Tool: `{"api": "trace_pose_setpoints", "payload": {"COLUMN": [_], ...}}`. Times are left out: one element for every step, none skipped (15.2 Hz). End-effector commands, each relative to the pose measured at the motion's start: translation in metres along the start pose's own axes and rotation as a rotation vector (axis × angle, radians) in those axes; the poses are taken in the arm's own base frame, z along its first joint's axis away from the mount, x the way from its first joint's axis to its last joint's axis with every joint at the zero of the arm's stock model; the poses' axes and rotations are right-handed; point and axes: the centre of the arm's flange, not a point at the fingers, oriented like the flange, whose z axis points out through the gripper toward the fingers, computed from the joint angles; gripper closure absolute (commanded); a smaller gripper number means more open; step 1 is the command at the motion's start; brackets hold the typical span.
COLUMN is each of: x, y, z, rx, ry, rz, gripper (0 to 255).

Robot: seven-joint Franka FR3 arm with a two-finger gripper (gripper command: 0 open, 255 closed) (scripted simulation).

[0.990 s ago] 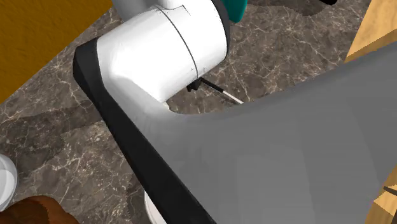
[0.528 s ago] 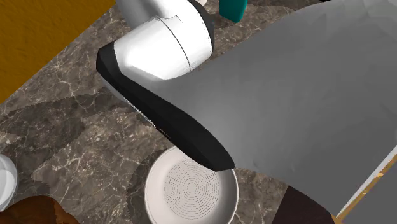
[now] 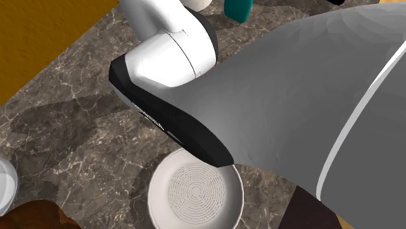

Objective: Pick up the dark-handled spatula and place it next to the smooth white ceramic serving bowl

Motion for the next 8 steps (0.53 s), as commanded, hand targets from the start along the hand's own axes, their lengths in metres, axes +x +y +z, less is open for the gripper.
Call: {"api": "trace_pose_setpoints", "payload": {"x": [0.0000,0.0000,0.0000,0.0000,0.0000,0.0000,0.0000,0.0000], "y": [0.0000,0.0000,0.0000,0.0000,0.0000,0.0000,0.0000,0.0000], "z": [0.0001,0.0001,0.0001,0.0001,0.0001,0.0001,0.0001,0.0001], "rx": [0.000,0.000,0.000,0.000,0.000,0.000,0.000,0.000], "ry": [0.000,0.000,0.000,0.000,0.000,0.000,0.000,0.000], "rz": [0.000,0.000,0.000,0.000,0.000,0.000,0.000,0.000], "gripper": [0,0,0,255,255,255,255,255]}}
